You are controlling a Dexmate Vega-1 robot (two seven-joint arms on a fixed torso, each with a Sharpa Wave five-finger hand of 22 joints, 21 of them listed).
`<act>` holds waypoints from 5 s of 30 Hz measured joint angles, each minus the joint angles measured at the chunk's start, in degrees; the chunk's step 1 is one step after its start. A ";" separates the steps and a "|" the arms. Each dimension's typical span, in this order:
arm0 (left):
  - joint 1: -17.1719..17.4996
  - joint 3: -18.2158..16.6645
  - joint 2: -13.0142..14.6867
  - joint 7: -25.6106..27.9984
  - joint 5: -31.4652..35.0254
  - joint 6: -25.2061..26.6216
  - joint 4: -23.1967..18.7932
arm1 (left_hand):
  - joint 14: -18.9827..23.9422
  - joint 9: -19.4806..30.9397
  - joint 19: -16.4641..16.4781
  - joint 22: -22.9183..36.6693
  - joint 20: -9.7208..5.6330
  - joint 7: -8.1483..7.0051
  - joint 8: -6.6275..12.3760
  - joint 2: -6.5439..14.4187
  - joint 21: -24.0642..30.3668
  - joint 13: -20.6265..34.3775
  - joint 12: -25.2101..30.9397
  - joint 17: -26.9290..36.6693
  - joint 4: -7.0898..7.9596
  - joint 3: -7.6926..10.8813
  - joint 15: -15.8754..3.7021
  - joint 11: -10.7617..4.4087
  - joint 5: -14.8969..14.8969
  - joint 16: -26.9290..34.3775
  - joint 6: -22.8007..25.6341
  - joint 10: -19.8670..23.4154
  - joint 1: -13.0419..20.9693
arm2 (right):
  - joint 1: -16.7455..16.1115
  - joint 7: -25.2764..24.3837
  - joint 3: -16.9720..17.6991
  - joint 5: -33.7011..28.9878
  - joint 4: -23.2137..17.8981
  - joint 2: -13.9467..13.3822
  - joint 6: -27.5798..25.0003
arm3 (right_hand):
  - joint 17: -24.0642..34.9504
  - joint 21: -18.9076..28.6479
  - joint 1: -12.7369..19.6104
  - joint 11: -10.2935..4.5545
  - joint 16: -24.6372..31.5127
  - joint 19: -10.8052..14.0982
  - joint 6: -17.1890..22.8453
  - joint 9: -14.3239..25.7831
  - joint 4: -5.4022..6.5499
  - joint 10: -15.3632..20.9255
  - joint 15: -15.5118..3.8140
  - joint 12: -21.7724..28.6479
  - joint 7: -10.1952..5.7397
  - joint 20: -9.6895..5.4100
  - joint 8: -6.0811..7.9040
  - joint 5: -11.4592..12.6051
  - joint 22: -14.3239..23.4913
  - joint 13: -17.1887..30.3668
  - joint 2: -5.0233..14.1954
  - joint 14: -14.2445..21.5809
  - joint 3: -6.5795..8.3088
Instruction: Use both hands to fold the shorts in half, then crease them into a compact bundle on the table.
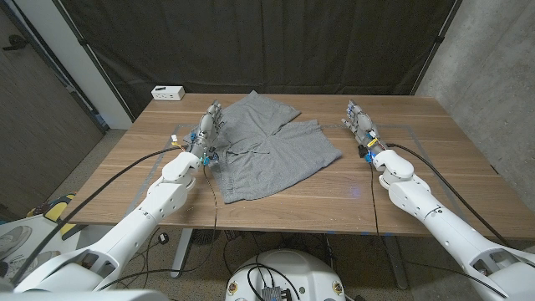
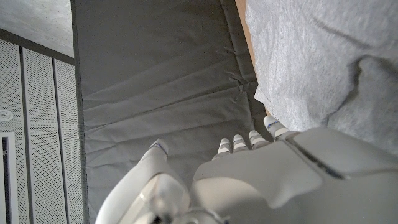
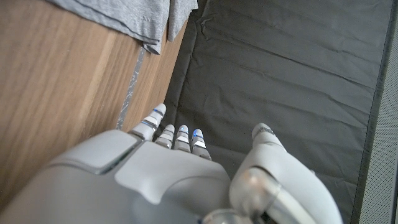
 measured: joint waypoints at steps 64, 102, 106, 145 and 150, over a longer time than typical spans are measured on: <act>14.53 1.59 16.04 25.22 47.43 13.53 -32.66 | 6.11 0.53 0.25 0.79 9.03 0.25 4.18 -1.53 -0.74 0.80 4.22 0.52 -14.33 1.66 6.24 2.25 -3.44 1.72 17.92 14.17 17.08 | -10.52 -14.97 -2.96 -33.00 -35.51 -23.58 -26.93 | 0.55 1.33 13.00 -1.19 2.73 7.99 14.85 0.05 -9.74 12.60 -0.90 1.08 -2.79 5.47 1.73 -1.77 0.25 0.24 2.17 15.32 5.23; 24.44 3.24 25.03 18.80 66.04 40.88 -53.79 | 7.03 0.52 1.90 0.63 9.62 -0.41 4.62 -5.11 -1.13 1.06 3.73 0.51 -16.07 0.88 6.55 2.15 -3.17 1.44 23.90 15.29 22.15 | -12.07 -12.49 -7.26 -51.17 -45.65 -29.66 -41.83 | 0.54 2.17 18.96 -2.31 2.94 13.44 20.59 0.33 -11.30 17.01 -4.17 1.08 -3.80 4.63 1.73 -1.29 0.24 0.23 -1.63 21.05 5.44; 24.32 4.25 25.82 17.11 68.06 43.54 -55.14 | 7.25 0.61 2.42 0.64 9.52 -0.27 4.84 -6.15 -1.13 1.06 3.73 0.51 -16.30 0.65 6.76 2.36 -2.72 1.45 25.49 15.51 23.19 | -12.01 -12.33 -8.12 -53.49 -46.04 -29.67 -43.43 | 0.41 2.17 21.50 -2.93 2.94 14.30 21.43 0.32 -11.85 17.62 -4.25 1.08 -4.23 4.68 1.73 -0.88 0.24 0.23 -2.04 21.58 5.99; 15.54 16.25 28.65 -19.22 95.51 59.05 -61.61 | 6.07 1.59 5.66 1.06 8.92 -1.18 5.22 -10.28 -1.13 1.23 2.00 0.50 -15.58 -1.83 8.71 3.69 0.52 0.60 31.59 13.71 30.78 | -9.93 -6.35 -16.22 -71.72 -45.34 -26.70 -53.16 | 1.28 1.28 36.14 -8.67 1.60 15.41 25.78 0.31 -11.22 18.80 -4.37 -0.46 -10.28 1.08 1.49 3.15 0.53 0.52 -6.18 20.79 5.76; 14.88 16.42 28.17 -24.60 98.15 58.48 -61.74 | 6.07 1.59 5.66 1.06 8.92 -1.18 5.22 -10.58 -1.13 1.33 2.00 0.50 -15.63 -2.26 8.71 3.68 0.82 0.60 31.59 13.72 31.08 | -9.61 -5.40 -16.72 -72.67 -44.93 -26.38 -53.94 | 1.33 0.89 37.09 -8.88 1.21 14.75 25.05 0.31 -10.99 17.93 -4.28 -0.46 -11.01 0.86 1.03 3.54 0.53 0.76 -6.00 20.07 5.53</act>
